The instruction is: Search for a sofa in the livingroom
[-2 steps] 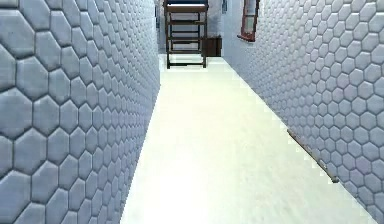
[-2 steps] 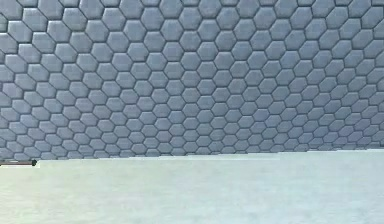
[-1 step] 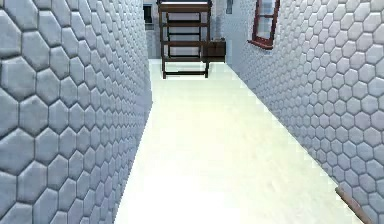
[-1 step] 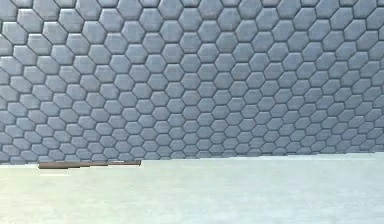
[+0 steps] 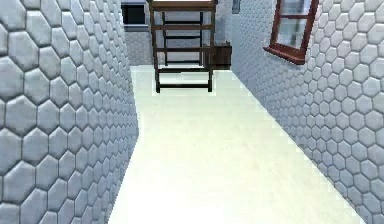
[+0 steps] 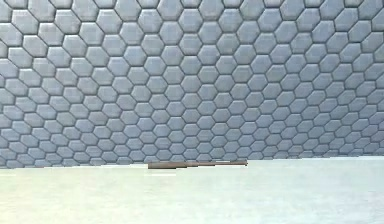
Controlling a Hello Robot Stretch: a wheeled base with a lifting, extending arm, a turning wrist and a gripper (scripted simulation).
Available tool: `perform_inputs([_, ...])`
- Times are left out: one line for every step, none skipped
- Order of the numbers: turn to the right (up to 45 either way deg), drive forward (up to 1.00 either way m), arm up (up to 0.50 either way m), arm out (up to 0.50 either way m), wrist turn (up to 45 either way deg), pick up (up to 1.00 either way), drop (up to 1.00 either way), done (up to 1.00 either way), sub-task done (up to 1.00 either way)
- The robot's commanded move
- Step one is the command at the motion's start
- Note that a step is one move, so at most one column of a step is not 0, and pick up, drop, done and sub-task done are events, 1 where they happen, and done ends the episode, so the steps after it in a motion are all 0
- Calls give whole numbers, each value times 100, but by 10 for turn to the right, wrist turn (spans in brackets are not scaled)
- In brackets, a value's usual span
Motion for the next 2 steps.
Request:
perform_inputs([0,100,0,0,0,0,0,0,0])
perform_inputs([0,100,0,0,0,0,0,0,0])
